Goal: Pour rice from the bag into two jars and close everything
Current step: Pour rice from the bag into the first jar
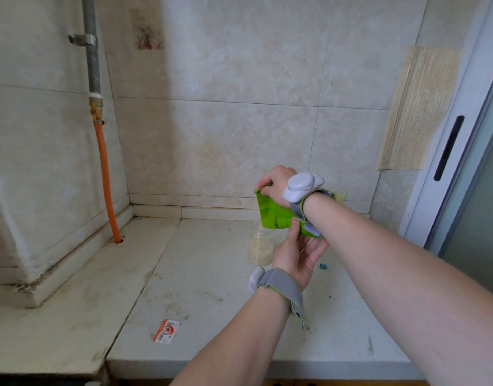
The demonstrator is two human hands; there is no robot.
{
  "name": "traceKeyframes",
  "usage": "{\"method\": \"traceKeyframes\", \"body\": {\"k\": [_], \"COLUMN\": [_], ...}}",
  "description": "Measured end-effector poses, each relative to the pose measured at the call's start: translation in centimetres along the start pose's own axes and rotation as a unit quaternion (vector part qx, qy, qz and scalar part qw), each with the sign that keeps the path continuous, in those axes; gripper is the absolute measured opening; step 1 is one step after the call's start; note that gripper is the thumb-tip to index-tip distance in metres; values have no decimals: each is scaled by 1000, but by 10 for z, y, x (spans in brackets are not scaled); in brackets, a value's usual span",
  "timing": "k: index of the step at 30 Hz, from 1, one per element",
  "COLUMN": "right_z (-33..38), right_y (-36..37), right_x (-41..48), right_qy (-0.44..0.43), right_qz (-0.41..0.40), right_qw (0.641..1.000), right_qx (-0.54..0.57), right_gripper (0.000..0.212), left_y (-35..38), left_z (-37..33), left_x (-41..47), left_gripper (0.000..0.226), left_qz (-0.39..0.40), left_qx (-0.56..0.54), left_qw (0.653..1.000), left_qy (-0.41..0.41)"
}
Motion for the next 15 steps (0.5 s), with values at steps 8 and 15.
{"method": "traceKeyframes", "body": {"k": [8, 15], "right_z": [1, 1], "right_y": [1, 0], "right_x": [0, 1], "right_qy": [-2, -1], "right_qz": [4, 0], "right_qw": [1000, 1000], "right_qx": [-3, 2], "right_gripper": [27, 28], "left_y": [1, 3], "left_z": [0, -1], "left_x": [0, 0], "left_gripper": [24, 23], "left_qz": [2, 3], "left_qx": [-11, -15], "left_qw": [1000, 1000], "left_qy": [0, 1]}}
Point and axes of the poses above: each hand's wrist, its own x-axis towards the middle knuckle, its own y-axis out of the palm, z = x × y, the point moved 9 cm from there along x, towards the middle knuckle, and after that the axes turned 7 degrees about x, right-handed, at the moved point
